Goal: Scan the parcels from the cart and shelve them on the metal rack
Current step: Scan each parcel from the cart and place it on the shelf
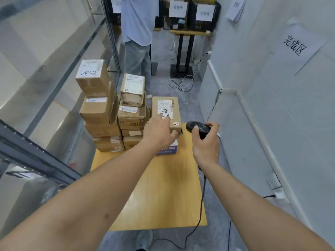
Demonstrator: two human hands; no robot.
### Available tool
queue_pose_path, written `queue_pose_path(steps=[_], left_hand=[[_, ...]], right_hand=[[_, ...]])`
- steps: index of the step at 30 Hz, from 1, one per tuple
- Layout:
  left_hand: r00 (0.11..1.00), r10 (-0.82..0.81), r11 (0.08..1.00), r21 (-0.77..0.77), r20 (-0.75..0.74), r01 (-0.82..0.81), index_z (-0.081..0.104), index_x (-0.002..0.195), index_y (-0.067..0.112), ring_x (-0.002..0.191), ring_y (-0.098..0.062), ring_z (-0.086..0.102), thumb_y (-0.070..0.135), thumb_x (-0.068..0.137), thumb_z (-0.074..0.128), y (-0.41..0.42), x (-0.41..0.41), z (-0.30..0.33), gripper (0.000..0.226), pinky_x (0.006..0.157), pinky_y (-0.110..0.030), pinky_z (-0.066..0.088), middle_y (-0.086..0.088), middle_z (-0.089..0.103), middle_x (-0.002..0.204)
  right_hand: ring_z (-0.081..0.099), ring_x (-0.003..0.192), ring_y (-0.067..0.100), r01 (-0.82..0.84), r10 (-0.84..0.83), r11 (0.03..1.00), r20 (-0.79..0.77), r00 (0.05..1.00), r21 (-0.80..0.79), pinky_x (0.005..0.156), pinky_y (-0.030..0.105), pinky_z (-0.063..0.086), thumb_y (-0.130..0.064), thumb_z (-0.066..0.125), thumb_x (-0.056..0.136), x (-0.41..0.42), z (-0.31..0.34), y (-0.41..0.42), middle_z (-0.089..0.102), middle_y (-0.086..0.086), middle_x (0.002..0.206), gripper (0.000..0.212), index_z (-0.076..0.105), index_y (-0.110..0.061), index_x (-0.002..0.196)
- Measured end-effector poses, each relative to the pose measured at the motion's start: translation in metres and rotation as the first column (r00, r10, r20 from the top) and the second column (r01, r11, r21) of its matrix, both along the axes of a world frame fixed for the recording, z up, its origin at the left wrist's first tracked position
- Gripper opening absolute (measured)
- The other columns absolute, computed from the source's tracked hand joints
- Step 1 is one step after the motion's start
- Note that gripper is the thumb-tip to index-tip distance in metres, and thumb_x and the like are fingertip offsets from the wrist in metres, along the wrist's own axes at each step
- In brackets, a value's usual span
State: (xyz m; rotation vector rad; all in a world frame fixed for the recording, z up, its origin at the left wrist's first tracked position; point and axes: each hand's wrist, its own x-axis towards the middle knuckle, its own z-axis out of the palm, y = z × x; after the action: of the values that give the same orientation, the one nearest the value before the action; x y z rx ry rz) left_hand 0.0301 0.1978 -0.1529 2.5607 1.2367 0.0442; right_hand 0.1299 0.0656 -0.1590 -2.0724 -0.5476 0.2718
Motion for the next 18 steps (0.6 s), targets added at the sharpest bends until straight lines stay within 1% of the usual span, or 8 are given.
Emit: queue_pose_path(steps=[3, 5, 7, 11, 14, 16, 18], left_hand=[[0.999, -0.032, 0.999, -0.033, -0.026, 0.031, 0.05, 0.144, 0.018, 0.132, -0.037, 0.046, 0.059, 0.096, 0.057, 0.032, 0.017, -0.018, 0.063, 0.104, -0.047, 0.043, -0.012, 0.047, 0.145], [0.999, -0.035, 0.998, -0.051, -0.038, 0.033, 0.049, 0.144, 0.017, 0.134, -0.038, 0.045, 0.062, 0.095, 0.057, 0.051, 0.027, -0.029, 0.066, 0.106, -0.047, 0.042, -0.013, 0.046, 0.147], [1.0, -0.016, 0.997, -0.077, -0.026, 0.014, 0.049, 0.143, 0.016, 0.136, -0.038, 0.043, 0.066, 0.093, 0.058, 0.066, 0.037, -0.039, 0.072, 0.108, -0.047, 0.04, -0.015, 0.044, 0.146], [0.998, 0.056, 0.99, -0.132, -0.013, -0.057, 0.045, 0.144, 0.015, 0.138, -0.038, 0.037, 0.075, 0.084, 0.064, 0.081, 0.055, -0.062, 0.087, 0.11, -0.047, 0.037, -0.018, 0.039, 0.147], [0.99, 0.136, 0.981, -0.135, -0.031, -0.139, 0.039, 0.15, 0.014, 0.144, -0.044, 0.028, 0.084, 0.074, 0.065, 0.086, 0.07, -0.079, 0.107, 0.116, -0.05, 0.032, -0.024, 0.029, 0.156], [0.981, 0.188, 0.973, -0.125, -0.047, -0.192, 0.032, 0.156, 0.015, 0.149, -0.05, 0.019, 0.089, 0.069, 0.065, 0.086, 0.079, -0.086, 0.119, 0.12, -0.055, 0.029, -0.028, 0.019, 0.162], [0.969, 0.24, 0.955, -0.166, -0.064, -0.248, 0.022, 0.162, 0.019, 0.152, -0.053, 0.014, 0.091, 0.065, 0.068, 0.084, 0.086, -0.09, 0.129, 0.121, -0.057, 0.028, -0.028, 0.007, 0.166]], right_hand=[[0.063, 0.091, 0.021, 0.044, -0.044, 0.999, -0.02, 0.999, -0.03, 0.081, 0.044, 0.053, -0.047, 0.055, 0.101, 0.005, -0.015, 0.029, 0.058, -0.019, 0.093, 0.028, 0.04, -0.032, 0.12], [0.063, 0.092, 0.021, 0.067, -0.068, 0.997, -0.024, 0.997, -0.041, 0.082, 0.045, 0.054, -0.048, 0.055, 0.101, 0.008, -0.025, 0.046, 0.061, -0.015, 0.096, 0.03, 0.04, -0.031, 0.122], [0.064, 0.094, 0.021, 0.087, -0.088, 0.995, -0.028, 0.996, -0.052, 0.082, 0.044, 0.054, -0.047, 0.056, 0.101, 0.012, -0.035, 0.059, 0.063, -0.01, 0.1, 0.032, 0.041, -0.031, 0.123], [0.065, 0.094, 0.021, 0.127, -0.132, 0.989, -0.058, 0.99, -0.073, 0.083, 0.045, 0.054, -0.046, 0.057, 0.101, 0.022, -0.052, 0.074, 0.065, -0.01, 0.101, 0.031, 0.041, -0.03, 0.123], [0.064, 0.092, 0.019, 0.143, -0.149, 0.986, -0.063, 0.987, -0.09, 0.083, 0.046, 0.055, -0.046, 0.057, 0.101, 0.03, -0.062, 0.078, 0.065, -0.009, 0.101, 0.03, 0.041, -0.031, 0.123], [0.063, 0.091, 0.016, 0.146, -0.153, 0.984, -0.064, 0.986, -0.102, 0.081, 0.044, 0.055, -0.046, 0.057, 0.102, 0.035, -0.067, 0.078, 0.063, -0.01, 0.1, 0.031, 0.041, -0.03, 0.125], [0.062, 0.088, 0.01, 0.143, -0.15, 0.985, -0.063, 0.987, -0.102, 0.079, 0.039, 0.053, -0.045, 0.057, 0.103, 0.038, -0.07, 0.076, 0.061, -0.014, 0.096, 0.032, 0.042, -0.028, 0.126]])
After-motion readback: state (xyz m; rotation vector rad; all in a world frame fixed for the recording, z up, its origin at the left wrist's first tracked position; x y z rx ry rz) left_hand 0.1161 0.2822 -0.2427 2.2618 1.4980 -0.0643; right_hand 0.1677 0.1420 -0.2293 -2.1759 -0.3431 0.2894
